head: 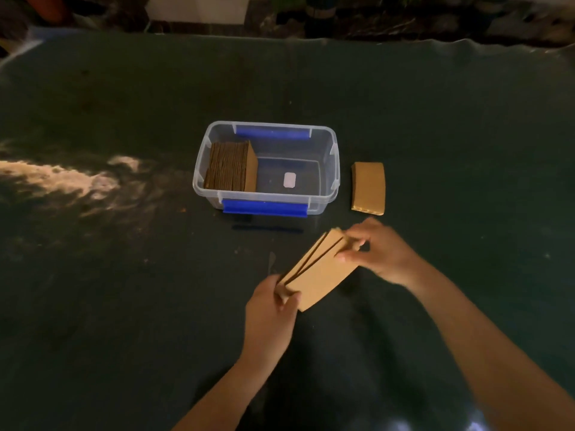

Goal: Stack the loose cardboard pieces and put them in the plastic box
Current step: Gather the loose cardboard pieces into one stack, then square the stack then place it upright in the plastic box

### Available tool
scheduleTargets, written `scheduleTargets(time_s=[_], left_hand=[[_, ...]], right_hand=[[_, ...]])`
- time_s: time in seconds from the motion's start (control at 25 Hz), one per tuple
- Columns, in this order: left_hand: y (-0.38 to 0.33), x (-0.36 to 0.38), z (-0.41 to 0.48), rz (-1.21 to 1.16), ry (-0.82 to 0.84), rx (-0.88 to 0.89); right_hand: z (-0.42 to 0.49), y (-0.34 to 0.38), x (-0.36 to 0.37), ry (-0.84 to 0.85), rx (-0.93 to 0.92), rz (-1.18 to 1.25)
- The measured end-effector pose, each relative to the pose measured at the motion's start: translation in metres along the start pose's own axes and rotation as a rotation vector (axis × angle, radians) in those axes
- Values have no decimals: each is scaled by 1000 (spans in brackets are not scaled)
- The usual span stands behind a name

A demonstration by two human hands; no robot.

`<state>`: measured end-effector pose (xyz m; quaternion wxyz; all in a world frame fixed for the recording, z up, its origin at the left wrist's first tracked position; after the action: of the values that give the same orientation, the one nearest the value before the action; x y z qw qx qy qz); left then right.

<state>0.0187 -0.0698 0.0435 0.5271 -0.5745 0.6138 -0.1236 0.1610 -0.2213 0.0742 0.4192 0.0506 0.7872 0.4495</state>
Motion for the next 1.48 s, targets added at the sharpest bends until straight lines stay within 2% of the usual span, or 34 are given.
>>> scheduleTargets(time_s=[0.16,0.28,0.44,0.64,0.76,0.92,1.12,1.24,1.36,1.48], left_hand=[[-63,51,42,-175,118,29],[-96,91,70,-365,203,-124],[-113,122,99,-514,162,-304],[-110,134,131,-542,64,-330],[-111,140,138,-462,71,-327],[-109,144,141,-385,72,-309],[-104,144,141,-328,96,-236],[-103,146,132,-274,89,-126],[-101,149,126,-265,97,-39],[-100,149,126,-212,143,24]], right_hand=[[32,-17,-85,-46,24,-124],[65,-40,-127,-11,78,-179],[111,-69,-141,64,105,-285],[152,-93,-135,143,134,-420],[163,-94,-134,220,137,-478],[171,-92,-136,402,194,-511],[168,-92,-142,465,243,-560],[139,-102,-150,350,219,-504],[96,-117,-151,83,154,-333],[49,-133,-141,-155,184,-129]])
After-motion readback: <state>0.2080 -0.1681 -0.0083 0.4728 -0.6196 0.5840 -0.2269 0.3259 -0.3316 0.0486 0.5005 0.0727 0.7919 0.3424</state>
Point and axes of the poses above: each hand's wrist, its own z-axis towards the middle knuckle, its own x-axis out of the palm, y = z × x, the point moved 3 cm from there along z, towards the middle knuckle, and after that the axes turned 5 degrees about -x, right-handed, at the moved point
